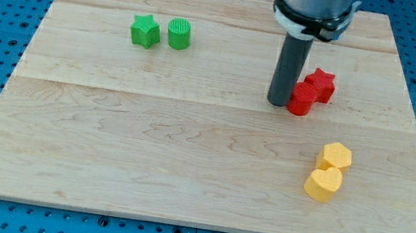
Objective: Push the green circle to the right of the green star
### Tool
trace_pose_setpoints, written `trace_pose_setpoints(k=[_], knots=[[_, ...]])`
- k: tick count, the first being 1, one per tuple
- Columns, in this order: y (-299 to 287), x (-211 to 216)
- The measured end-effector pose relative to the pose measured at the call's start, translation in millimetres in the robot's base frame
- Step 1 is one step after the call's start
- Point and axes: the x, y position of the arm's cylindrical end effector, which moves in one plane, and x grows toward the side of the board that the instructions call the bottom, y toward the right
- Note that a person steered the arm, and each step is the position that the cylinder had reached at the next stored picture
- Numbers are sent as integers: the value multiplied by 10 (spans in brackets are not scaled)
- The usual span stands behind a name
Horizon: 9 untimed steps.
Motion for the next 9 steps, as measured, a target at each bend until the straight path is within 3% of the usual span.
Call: trace_pose_setpoints(k=[2,5,7,9], knots=[[-1380,24],[-2552,61],[-2732,-314],[-2736,-316]])
